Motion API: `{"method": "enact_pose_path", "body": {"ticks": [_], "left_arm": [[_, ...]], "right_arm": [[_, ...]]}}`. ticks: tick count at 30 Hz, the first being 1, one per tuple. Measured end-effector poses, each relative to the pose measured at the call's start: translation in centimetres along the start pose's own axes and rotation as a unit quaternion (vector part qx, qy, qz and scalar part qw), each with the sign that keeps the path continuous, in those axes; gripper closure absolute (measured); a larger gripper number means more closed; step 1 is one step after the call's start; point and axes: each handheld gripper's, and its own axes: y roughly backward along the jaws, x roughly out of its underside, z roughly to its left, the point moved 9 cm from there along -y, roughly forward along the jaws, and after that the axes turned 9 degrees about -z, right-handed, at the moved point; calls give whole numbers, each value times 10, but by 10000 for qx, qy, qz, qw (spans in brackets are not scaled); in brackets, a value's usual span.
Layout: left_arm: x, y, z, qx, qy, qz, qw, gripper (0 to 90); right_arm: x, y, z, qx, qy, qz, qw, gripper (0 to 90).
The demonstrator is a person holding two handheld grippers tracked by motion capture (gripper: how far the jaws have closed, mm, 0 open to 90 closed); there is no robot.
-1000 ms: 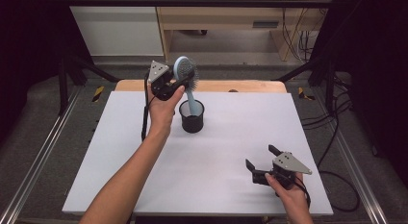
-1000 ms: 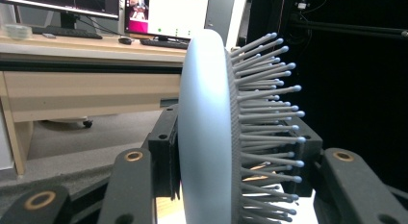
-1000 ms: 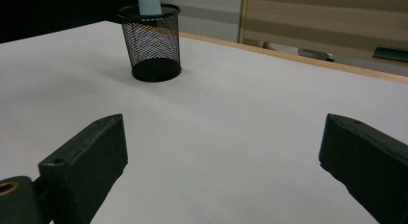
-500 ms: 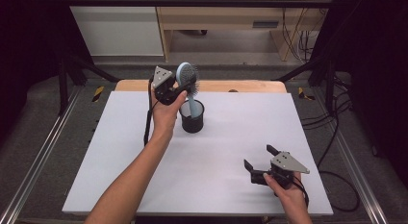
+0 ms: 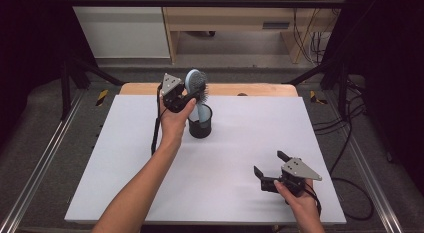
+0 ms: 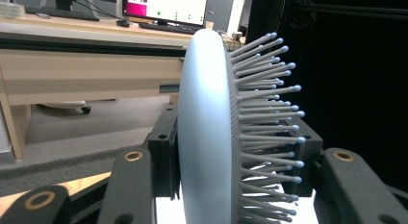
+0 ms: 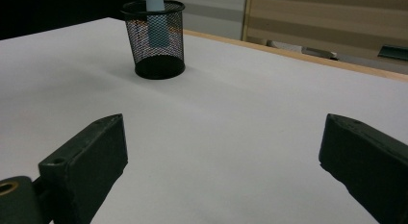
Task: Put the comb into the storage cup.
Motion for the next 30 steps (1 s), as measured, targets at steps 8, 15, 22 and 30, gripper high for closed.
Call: {"method": "enact_pose_path", "body": {"ticks": [8,15,22,30], "left_arm": [[4,1,2,-13,11,34,10000,504],[7,1,1,-5,22,54,10000,503],[13,0,1,0,43,87,10000,502],[20,1,4,-29,111,96,9999,502]], "right_arm": [[1,0,0,-7,6,21,10000,33],[1,0,0,-3,17,24,10000,33],[1,0,1,-10,15,21,10000,33],[2,-1,2,-33,17,46,10000,33]]}}
